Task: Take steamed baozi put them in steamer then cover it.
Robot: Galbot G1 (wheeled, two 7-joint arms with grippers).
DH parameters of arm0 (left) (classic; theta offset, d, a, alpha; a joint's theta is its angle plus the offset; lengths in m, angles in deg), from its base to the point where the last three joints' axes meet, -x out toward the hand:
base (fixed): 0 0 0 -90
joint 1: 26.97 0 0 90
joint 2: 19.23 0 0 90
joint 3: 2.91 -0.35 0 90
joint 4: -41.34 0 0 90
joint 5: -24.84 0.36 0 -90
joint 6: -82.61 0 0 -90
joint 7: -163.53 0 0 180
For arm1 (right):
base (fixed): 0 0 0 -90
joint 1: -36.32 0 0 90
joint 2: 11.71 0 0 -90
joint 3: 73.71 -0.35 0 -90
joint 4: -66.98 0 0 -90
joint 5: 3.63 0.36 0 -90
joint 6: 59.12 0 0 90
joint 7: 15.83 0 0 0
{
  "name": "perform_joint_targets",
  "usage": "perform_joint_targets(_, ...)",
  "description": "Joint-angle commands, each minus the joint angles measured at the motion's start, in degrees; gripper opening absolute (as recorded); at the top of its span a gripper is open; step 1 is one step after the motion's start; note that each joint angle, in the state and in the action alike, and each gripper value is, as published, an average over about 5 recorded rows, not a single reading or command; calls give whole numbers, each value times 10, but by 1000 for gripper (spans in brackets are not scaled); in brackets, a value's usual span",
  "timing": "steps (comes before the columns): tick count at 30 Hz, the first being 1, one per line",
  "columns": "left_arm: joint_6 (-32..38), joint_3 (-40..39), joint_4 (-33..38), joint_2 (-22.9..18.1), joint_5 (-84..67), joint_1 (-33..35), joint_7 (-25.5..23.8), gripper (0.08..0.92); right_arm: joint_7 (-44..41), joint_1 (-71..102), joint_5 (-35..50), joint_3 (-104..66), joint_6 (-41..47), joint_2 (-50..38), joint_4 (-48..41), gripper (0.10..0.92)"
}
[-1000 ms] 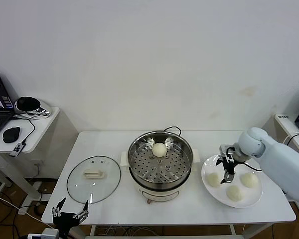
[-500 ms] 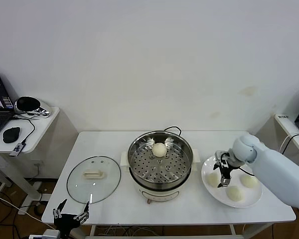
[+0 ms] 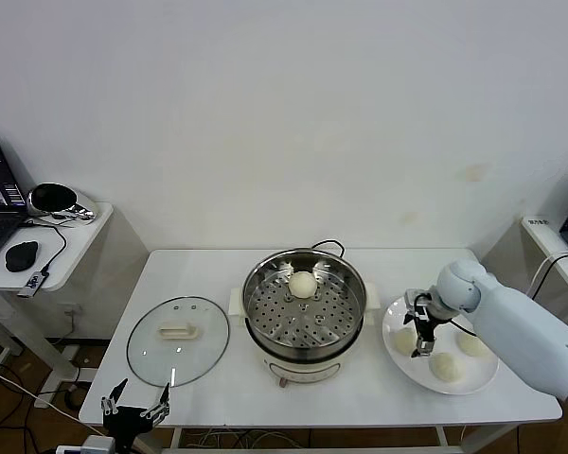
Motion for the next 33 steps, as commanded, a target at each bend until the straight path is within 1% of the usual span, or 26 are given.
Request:
perform_joint_targets(1, 0, 0, -1, 0, 0, 0, -1, 823, 0, 2, -4, -1, 1, 3, -4, 736)
perform_joint_targets(4, 0, 0, -1, 0, 1, -1, -1, 823, -2, 1, -3, -2, 2, 5, -11, 648)
perform_joint_targets(6, 0, 1, -1, 0, 1, -2, -1, 823, -4, -1, -2, -2, 1, 6, -14, 617)
perform_joint_targets(12, -2, 2, -1, 0, 2, -3, -2, 823, -16, -14, 10, -4, -1, -1, -15, 596)
perform_joint_targets(16, -5, 1, 1, -2, 9, -3, -4, 823, -25, -47, 33, 5, 3, -20, 0, 594)
perform_joint_targets(21, -5, -3, 6, -3, 13, -4, -4, 823, -43, -152, 103, 78, 23, -63, 44, 596)
perform_joint_targets(25, -8, -3, 12, 3, 14, -7, -5, 823, -61, -262, 170, 153, 49, -76, 76, 596)
perform_joint_targets(29, -12, 3, 19, 10, 14, -8, -4, 823, -68, -363, 252, 226, 77, -58, 89, 601)
perform_joint_targets(33, -13, 9, 25, 12, 13, -5, -3, 823, -70, -445, 314, 284, 111, -12, 101, 602)
